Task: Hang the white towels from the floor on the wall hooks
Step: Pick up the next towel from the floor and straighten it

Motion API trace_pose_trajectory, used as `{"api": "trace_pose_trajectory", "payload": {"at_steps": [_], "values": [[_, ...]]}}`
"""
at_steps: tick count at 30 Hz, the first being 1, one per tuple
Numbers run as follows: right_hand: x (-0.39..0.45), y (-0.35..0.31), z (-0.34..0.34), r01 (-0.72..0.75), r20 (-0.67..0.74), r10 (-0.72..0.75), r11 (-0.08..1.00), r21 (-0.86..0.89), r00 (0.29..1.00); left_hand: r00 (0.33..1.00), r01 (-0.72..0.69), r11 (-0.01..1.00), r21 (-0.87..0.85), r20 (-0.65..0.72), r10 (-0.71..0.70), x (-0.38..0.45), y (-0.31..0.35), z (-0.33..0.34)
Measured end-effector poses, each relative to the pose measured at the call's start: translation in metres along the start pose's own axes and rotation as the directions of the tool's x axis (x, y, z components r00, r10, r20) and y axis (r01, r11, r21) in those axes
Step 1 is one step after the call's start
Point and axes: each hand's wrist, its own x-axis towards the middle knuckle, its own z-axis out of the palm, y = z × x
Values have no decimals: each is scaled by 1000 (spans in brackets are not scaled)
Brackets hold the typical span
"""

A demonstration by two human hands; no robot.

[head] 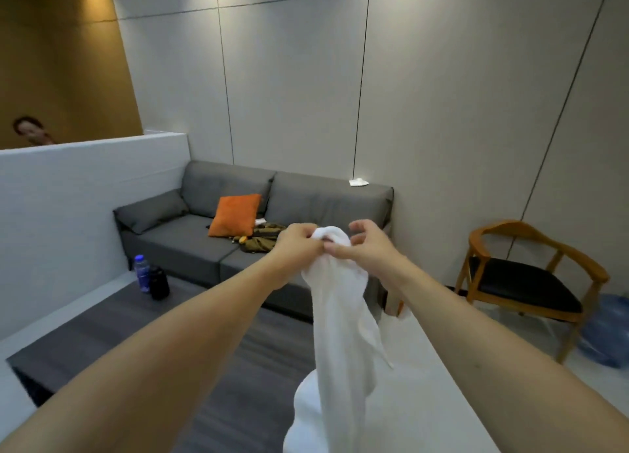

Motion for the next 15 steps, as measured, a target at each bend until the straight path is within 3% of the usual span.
{"api": "trace_pose_trajectory", "payload": {"at_steps": [3, 6, 9, 11, 15], "values": [[18, 27, -4, -67, 283, 70, 998, -20, 957, 990, 30, 991, -131, -132, -48, 23, 18, -5], [37, 33, 3, 4, 185, -25, 994, 113, 982, 984, 21, 978, -207, -169, -57, 28, 25, -22], [57, 14, 14, 68, 170, -122, 953, 294, 978, 994, 8, 992, -127, -105, -22, 19, 23, -47], [68, -5, 26, 148, 241, -201, 964, 221, 949, 995, 41, 998, -51, -89, -45, 12, 21, -60], [87, -40, 60, 362, 379, -346, 932, 32, 858, 967, 121, 988, 98, -237, -95, 3, 18, -93]]}}
